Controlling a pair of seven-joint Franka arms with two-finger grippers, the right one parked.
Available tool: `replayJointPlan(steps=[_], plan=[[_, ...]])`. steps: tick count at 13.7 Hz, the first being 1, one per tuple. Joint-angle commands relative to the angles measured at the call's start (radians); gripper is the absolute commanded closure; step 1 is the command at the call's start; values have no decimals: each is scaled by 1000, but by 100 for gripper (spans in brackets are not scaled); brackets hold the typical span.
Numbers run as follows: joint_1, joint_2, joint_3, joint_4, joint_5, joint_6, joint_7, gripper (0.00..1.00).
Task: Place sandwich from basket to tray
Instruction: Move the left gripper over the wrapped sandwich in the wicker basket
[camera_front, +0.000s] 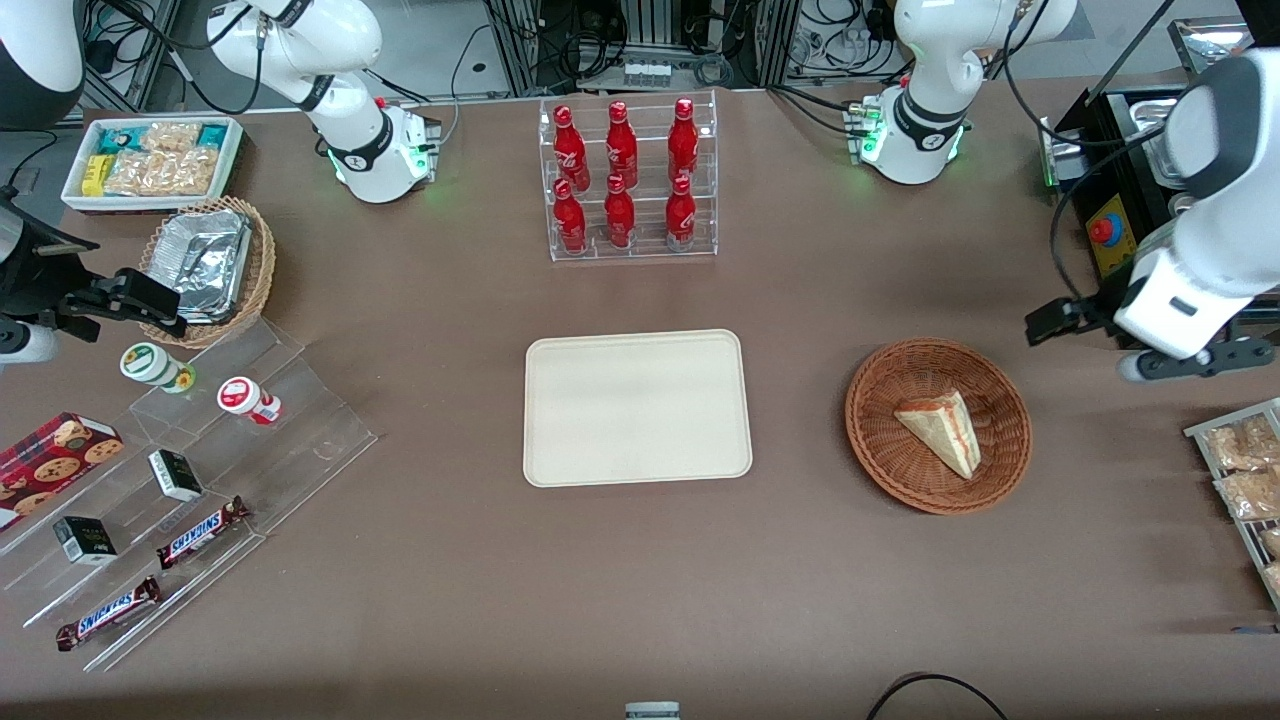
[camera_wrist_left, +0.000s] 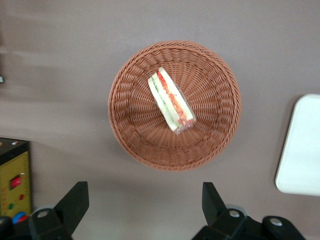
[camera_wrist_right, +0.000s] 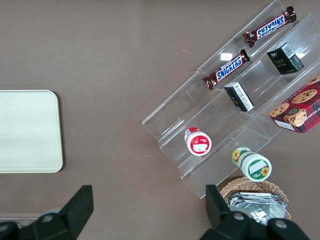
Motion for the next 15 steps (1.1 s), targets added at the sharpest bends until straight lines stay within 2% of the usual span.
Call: replayJointPlan(steps=[1,6,15], plan=[[0,-34,-11,-135,1,138,-119,0],[0,-4,-76,-317,-1,468,-424,0],[9,118,-96,-398,1,675,-467,0]])
